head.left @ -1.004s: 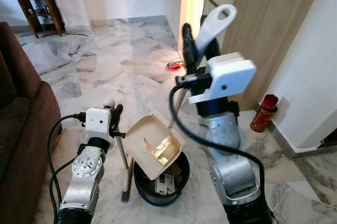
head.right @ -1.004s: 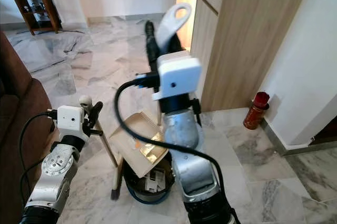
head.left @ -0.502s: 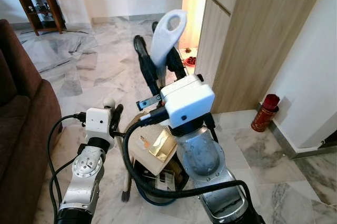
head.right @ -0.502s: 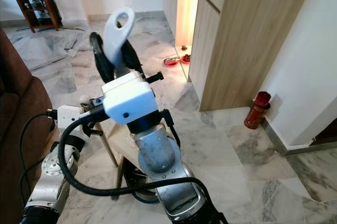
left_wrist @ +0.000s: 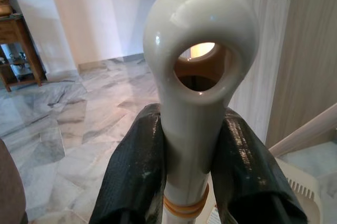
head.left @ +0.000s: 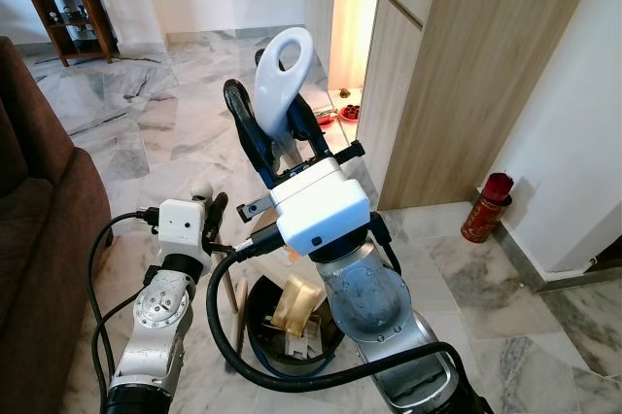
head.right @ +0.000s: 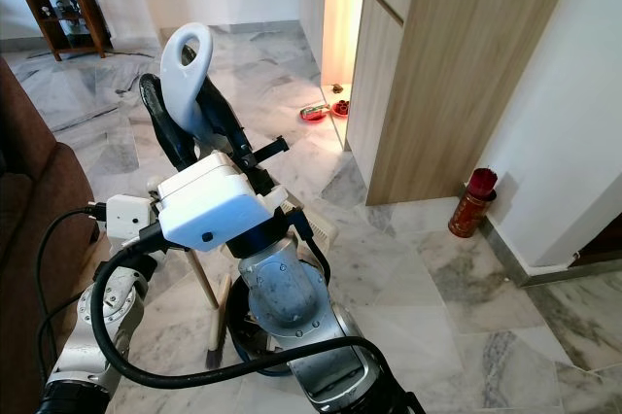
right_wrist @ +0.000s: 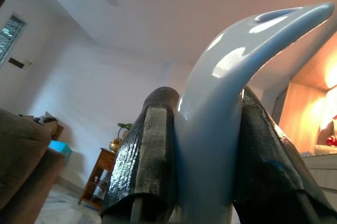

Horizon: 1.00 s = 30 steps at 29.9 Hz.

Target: Sweep floor

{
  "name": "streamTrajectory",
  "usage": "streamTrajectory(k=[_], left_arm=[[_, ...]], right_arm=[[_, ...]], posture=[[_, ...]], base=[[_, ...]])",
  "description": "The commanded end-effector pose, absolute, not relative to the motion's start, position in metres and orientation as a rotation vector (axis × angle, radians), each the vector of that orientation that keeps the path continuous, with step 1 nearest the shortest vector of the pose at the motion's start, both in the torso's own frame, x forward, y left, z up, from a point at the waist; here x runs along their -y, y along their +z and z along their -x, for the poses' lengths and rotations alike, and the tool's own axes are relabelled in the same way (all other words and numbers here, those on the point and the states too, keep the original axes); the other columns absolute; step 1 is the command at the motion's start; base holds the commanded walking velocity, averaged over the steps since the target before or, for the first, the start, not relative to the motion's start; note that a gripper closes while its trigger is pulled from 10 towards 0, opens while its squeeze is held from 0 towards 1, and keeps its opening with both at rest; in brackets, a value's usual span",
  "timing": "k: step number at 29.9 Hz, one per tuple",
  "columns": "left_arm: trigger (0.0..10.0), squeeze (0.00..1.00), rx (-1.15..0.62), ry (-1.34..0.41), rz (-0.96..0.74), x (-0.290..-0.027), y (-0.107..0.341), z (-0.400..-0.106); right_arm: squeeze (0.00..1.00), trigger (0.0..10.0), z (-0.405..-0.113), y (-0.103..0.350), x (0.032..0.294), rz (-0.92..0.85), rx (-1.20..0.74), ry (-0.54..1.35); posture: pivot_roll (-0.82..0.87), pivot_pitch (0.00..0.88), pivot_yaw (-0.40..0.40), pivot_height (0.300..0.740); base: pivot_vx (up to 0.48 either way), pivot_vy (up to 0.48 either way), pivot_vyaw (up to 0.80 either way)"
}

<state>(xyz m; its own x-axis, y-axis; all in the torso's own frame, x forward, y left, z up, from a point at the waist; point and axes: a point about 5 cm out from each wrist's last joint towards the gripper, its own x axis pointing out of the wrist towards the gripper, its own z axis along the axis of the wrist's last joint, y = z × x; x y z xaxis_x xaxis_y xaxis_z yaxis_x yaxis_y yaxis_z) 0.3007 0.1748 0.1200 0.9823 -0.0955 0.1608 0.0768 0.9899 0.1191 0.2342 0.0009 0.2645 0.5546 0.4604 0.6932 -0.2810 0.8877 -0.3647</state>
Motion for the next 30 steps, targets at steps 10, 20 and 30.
streamTrajectory(k=[10, 20, 30], left_arm=[[10.0, 0.0, 0.224, -0.098, -0.114, -0.173, 0.131, -0.304], [10.0, 0.0, 0.217, -0.099, -0.12, -0.175, 0.129, -0.303], [10.0, 0.0, 0.206, -0.106, -0.134, -0.179, 0.127, -0.299]], right_arm=[[0.0, 10.0, -0.262, 0.279, 0.058, 0.339, 0.917, 0.13], [0.0, 10.0, -0.285, 0.244, 0.13, 0.385, 0.725, -0.144], [0.0, 10.0, -0.289, 0.197, 0.161, 0.327, 0.549, -0.256]], posture=[[-0.07, 0.0, 0.003, 0.74], [-0.08, 0.0, 0.004, 0.74], [-0.07, 0.0, 0.011, 0.74]], base=[[0.0, 0.0, 0.0], [0.0, 0.0, 0.0], [0.0, 0.0, 0.0]])
